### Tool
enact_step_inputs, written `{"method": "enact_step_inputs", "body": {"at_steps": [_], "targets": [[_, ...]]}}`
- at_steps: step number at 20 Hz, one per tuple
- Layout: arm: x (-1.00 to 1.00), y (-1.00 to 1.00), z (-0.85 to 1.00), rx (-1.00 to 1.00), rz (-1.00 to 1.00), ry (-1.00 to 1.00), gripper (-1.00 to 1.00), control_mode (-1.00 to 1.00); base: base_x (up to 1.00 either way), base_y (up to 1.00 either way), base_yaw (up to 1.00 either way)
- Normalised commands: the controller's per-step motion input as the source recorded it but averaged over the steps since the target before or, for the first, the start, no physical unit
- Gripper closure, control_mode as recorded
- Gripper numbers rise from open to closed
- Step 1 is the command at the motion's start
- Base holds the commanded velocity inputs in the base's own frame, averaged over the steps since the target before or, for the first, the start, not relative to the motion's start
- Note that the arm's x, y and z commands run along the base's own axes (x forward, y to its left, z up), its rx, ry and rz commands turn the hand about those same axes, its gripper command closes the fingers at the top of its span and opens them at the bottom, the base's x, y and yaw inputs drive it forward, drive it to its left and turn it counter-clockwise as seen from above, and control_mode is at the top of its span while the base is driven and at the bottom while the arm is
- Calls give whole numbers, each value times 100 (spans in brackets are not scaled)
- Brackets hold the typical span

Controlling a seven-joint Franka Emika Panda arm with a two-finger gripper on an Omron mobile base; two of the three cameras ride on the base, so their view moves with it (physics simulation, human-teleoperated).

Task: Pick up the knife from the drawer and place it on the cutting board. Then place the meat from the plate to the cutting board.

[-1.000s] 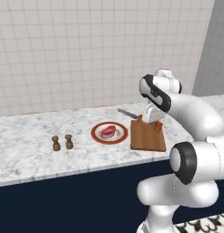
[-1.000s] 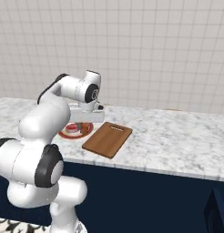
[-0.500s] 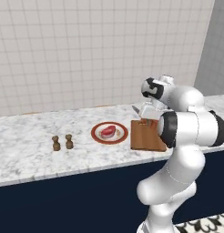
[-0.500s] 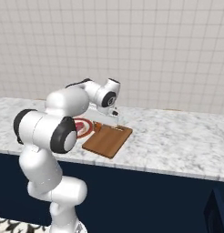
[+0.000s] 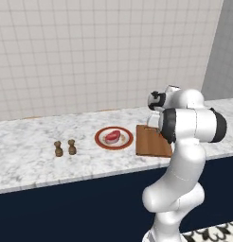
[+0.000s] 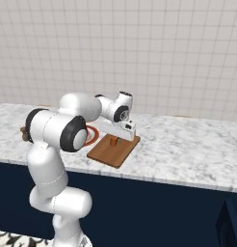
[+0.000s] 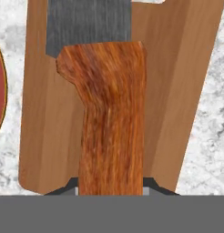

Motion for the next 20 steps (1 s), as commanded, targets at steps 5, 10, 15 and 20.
{"method": "enact_step_inputs", "body": {"at_steps": [5, 10, 15, 20], "targets": [[-25, -9, -20, -14, 0, -3, 100, -100, 0, 0, 0], [-4, -25, -21, -1, 0, 0, 100, -100, 0, 0, 0], [7, 2, -32, 0, 0, 3, 100, -100, 0, 0, 0], [2, 36, -21, 0, 0, 3, -100, -100, 0, 0, 0]]}}
